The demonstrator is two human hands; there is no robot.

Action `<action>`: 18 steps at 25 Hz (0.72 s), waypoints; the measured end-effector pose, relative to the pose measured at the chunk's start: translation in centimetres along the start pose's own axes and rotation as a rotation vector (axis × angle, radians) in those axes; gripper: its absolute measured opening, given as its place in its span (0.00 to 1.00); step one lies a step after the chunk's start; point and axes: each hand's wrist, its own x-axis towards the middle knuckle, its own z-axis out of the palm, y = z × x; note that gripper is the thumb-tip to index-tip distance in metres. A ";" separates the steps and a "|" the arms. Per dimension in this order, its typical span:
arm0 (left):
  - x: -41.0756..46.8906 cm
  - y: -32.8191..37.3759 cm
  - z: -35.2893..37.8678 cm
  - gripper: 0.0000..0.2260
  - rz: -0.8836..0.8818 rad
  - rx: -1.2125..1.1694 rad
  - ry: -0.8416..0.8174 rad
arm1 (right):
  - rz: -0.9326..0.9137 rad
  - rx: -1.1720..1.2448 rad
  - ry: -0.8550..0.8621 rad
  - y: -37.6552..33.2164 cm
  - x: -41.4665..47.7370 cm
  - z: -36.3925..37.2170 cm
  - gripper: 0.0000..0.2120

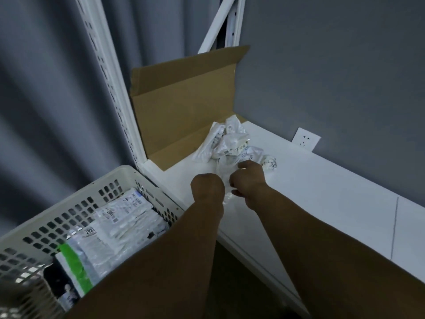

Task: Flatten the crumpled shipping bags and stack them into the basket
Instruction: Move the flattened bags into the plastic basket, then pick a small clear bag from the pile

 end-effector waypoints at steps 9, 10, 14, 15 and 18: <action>-0.7 -1.0 1.4 0.17 -0.284 -0.639 0.016 | -0.089 -0.218 0.050 4.8 1.4 -0.3 0.05; -0.5 -1.4 1.4 0.18 -0.288 -0.588 0.062 | -0.087 -0.216 0.057 4.7 0.8 -0.6 0.04; 0.3 -2.4 1.1 0.23 -0.195 -0.321 0.208 | -0.048 -0.143 -0.017 5.0 -1.2 -0.8 0.07; 0.6 -2.6 1.4 0.24 -0.159 -0.293 0.187 | -0.029 -0.100 -0.042 5.2 -1.3 -0.7 0.11; 2.3 -3.0 3.0 0.17 -0.096 -0.281 0.047 | -0.006 0.003 -0.107 5.7 -1.8 -0.4 0.13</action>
